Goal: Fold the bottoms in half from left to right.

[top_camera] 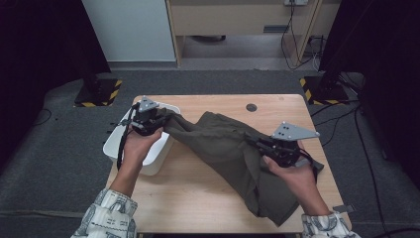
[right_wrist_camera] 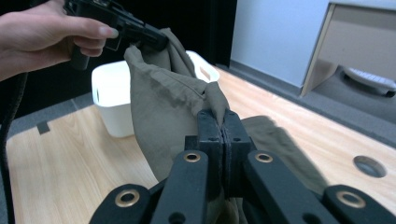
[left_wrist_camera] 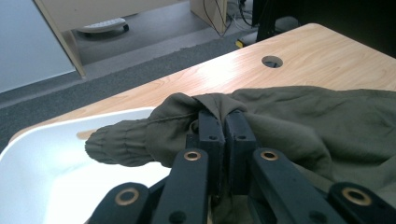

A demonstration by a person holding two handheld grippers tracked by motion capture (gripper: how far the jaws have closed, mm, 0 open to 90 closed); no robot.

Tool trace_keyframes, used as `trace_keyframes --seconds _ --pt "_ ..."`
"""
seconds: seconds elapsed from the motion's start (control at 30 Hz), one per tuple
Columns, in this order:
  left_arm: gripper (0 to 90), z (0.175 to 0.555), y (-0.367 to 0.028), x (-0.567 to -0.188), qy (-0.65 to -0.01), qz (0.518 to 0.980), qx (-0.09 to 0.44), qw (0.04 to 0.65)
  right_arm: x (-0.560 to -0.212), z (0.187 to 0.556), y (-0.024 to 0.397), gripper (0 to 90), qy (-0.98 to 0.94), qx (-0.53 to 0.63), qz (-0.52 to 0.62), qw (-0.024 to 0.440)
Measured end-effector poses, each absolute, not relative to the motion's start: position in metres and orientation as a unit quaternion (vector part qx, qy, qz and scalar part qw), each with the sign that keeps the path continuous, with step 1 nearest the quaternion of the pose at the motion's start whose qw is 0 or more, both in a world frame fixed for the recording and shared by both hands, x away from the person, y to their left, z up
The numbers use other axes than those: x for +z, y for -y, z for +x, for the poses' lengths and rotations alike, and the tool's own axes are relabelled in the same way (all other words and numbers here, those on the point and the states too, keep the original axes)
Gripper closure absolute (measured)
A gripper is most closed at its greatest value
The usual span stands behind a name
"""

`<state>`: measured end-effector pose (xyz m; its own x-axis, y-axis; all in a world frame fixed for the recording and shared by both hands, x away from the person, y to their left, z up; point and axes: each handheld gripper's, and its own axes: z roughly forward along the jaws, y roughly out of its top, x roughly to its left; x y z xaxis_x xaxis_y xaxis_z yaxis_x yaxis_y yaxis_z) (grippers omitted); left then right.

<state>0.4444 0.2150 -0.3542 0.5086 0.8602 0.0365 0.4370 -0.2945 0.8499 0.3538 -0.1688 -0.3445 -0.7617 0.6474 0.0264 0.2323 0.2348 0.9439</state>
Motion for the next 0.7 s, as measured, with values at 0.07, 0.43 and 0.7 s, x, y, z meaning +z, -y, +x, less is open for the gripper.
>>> trace_keyframes --seconds 0.07,0.43,0.7 --pt "86.8 0.455 -0.203 -0.352 -0.418 0.774 0.249 0.404 -0.342 0.356 0.177 89.0 -0.759 0.550 0.290 0.194" --pt "86.5 0.513 -0.147 -0.370 -0.419 0.790 0.216 0.392 -0.375 0.404 0.237 89.2 -0.752 0.513 0.365 0.197" --pt "86.5 0.529 -0.122 -0.382 -0.416 0.801 0.211 0.375 -0.389 0.407 0.261 89.4 -0.743 0.515 0.383 0.191"
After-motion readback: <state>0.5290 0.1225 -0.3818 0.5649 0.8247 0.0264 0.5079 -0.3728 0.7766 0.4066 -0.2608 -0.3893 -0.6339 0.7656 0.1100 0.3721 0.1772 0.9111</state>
